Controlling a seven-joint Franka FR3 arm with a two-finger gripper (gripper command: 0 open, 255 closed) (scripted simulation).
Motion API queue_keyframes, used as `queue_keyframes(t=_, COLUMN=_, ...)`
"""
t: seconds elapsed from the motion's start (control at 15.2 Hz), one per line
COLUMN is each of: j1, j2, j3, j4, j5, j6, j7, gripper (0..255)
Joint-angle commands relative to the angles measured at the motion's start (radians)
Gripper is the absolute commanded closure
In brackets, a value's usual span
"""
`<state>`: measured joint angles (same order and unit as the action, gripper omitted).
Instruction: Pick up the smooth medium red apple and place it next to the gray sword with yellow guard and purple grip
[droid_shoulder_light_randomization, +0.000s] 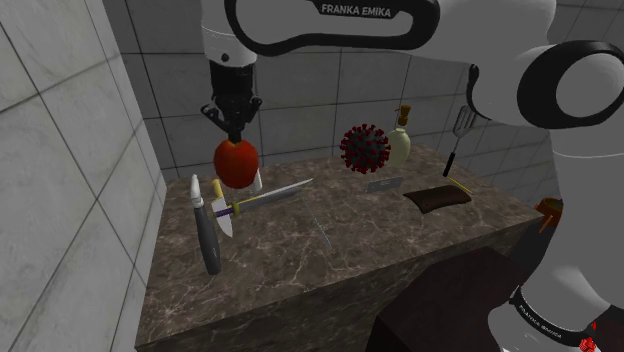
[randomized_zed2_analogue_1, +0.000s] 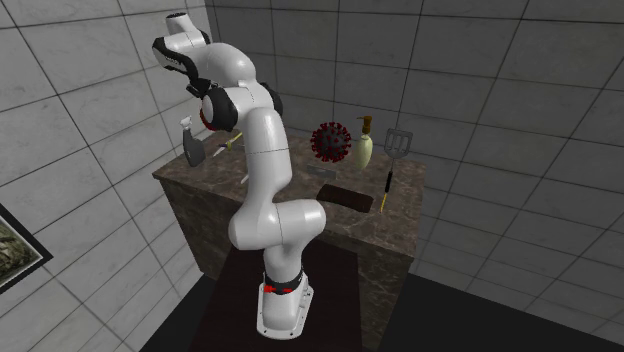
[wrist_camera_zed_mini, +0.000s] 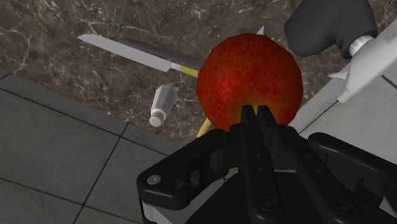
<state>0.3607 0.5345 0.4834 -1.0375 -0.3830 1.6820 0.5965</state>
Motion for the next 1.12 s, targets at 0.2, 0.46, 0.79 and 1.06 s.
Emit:
queue_keyframes(t=0.2, j1=-0.026, j2=-0.027, j3=0.003, j4=-0.112, j5=0.008, j6=0.083, j7=0.016, gripper=255)
queue_keyframes(t=0.46, j1=-0.040, j2=-0.038, j3=0.003, j4=-0.185, j5=0.009, j6=0.143, j7=0.026, gripper=255)
queue_keyframes(t=0.79, j1=-0.053, j2=-0.044, j3=0.002, j4=-0.262, j5=0.007, j6=0.212, j7=0.040, gripper=255)
queue_keyframes(t=1.06, j1=-0.060, j2=-0.044, j3=-0.001, j4=-0.315, j5=0.002, j6=0.264, j7=0.051, gripper=255)
